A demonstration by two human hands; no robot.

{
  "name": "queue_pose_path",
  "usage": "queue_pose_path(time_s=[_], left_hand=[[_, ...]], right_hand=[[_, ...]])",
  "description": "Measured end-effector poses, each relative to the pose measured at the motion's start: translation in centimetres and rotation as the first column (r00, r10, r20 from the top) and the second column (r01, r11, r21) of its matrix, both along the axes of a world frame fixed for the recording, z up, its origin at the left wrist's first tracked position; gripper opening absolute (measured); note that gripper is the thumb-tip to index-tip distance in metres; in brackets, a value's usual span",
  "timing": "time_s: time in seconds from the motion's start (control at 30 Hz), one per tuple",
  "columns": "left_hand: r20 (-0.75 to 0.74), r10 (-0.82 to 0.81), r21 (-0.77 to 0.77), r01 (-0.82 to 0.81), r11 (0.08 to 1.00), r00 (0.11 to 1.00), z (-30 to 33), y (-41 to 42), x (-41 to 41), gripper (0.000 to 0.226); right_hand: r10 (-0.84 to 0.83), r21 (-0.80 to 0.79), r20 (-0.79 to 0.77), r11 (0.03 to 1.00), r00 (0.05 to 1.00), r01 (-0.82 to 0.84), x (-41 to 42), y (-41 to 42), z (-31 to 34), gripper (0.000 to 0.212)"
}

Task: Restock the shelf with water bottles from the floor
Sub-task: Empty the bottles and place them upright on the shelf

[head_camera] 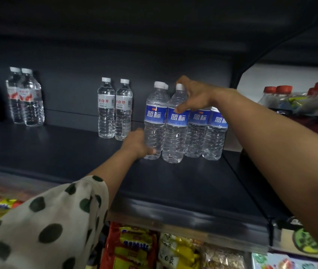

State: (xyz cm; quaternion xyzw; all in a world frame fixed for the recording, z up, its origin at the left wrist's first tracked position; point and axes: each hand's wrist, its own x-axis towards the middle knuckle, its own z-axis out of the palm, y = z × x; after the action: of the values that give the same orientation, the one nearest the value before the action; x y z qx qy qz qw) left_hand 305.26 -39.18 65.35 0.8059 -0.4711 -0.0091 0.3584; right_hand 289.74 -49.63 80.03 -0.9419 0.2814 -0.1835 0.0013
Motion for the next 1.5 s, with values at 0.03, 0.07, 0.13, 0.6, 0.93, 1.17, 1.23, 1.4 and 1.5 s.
queue_pose_path(time_s=[0.03, 0.07, 0.13, 0.6, 0.93, 1.17, 1.23, 1.4, 1.5], left_hand=[[-0.004, -0.006, -0.004, 0.006, 1.0, 1.0, 0.1, -0.1, 0.0, 0.072], [-0.006, -0.017, -0.008, 0.017, 1.0, 1.0, 0.2, -0.2, 0.1, 0.074], [-0.007, -0.037, 0.003, 0.037, 0.999, 0.999, 0.4, -0.3, 0.2, 0.075], [0.183, -0.076, -0.048, 0.086, 0.995, 0.98, 3.7, 4.5, -2.1, 0.039], [0.378, -0.361, -0.106, 0.427, 0.898, 0.853, -1.0, 21.4, -1.1, 0.032], [0.219, -0.556, 0.087, 0.552, 0.829, 0.802, -17.8, 32.5, 3.4, 0.022], [0.086, -0.569, 0.195, 0.546, 0.815, 0.818, -23.9, 34.6, 4.7, 0.022], [-0.159, -0.495, 0.417, 0.512, 0.751, 0.854, -38.6, 38.3, 6.8, 0.017], [-0.255, -0.374, 0.489, 0.452, 0.746, 0.892, -47.0, 39.6, 8.5, 0.021]], right_hand=[[0.003, 0.002, 0.003, 1.0, 1.0, -0.003, 0.0, 0.0, 0.0, 0.079], [0.005, 0.002, 0.007, 1.0, 1.0, -0.005, 0.0, 0.0, 0.0, 0.078], [0.007, 0.001, 0.017, 1.0, 1.0, -0.007, 0.1, -0.1, 0.0, 0.079], [-0.203, -0.151, 0.062, 0.966, 0.977, 0.21, -1.2, 5.3, -0.5, 0.094], [-0.225, -0.229, 0.113, 0.942, 0.968, 0.246, -1.3, 25.3, -13.3, 0.053], [-0.203, 0.045, -0.006, 0.978, 0.979, 0.203, 1.4, 37.2, -31.0, 0.05], [-0.195, 0.165, -0.097, 0.964, 0.976, 0.209, 2.5, 39.3, -37.1, 0.051], [-0.141, 0.392, -0.297, 0.884, 0.945, 0.255, 5.5, 42.5, -51.5, 0.047], [-0.105, 0.506, -0.352, 0.814, 0.93, 0.284, 7.6, 43.3, -60.0, 0.053]])
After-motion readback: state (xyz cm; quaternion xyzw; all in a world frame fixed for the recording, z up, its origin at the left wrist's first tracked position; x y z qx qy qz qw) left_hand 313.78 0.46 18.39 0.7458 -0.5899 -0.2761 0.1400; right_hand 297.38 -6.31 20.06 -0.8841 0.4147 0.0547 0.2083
